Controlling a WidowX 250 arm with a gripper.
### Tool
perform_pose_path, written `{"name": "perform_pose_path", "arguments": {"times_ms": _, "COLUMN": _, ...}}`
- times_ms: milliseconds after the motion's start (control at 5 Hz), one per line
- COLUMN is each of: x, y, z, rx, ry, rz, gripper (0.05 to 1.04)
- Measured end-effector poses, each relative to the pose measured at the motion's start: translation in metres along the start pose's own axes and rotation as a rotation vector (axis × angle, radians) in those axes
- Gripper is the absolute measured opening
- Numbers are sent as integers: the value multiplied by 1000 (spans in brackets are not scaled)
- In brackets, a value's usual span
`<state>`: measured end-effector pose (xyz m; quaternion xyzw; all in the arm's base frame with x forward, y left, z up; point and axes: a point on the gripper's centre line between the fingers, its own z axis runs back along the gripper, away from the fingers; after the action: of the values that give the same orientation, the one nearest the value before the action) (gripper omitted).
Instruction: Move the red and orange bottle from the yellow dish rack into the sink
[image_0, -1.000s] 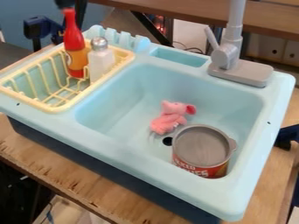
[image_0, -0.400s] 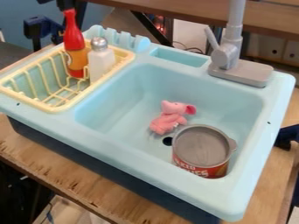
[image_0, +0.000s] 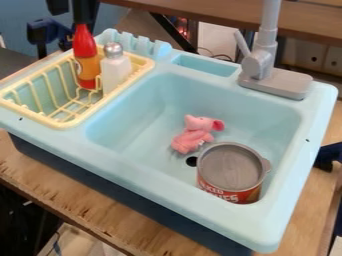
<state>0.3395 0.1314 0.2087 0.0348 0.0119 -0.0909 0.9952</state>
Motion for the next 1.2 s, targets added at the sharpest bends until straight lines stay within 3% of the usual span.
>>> {"name": "perform_pose_path", "arguments": {"times_ms": 200, "x": 7, "y": 2, "z": -12, "rx": 7, "ry": 13, "rz": 26, "gripper": 964}}
{"name": "perform_pose_path", "arguments": {"times_ms": 600, "x": 12, "y": -5, "z": -23, "rx": -47, "ry": -25, "rz": 37, "gripper": 387}}
{"name": "perform_pose_path", "arguments": {"times_ms": 800, "x": -1, "y": 0, "z": -19, "rx": -96, "ry": -39, "rz": 67, "gripper": 346}}
{"name": "perform_pose_path", "arguments": {"times_ms": 1000, "x": -13, "y": -6, "z": 0, "rx": -95, "ry": -69, "rz": 94, "gripper": 346}}
{"name": "perform_pose_path", "arguments": {"times_ms": 1200, "x": -34, "y": -17, "z": 33, "rx": -53, "ry": -146, "rz": 109, "gripper": 346}}
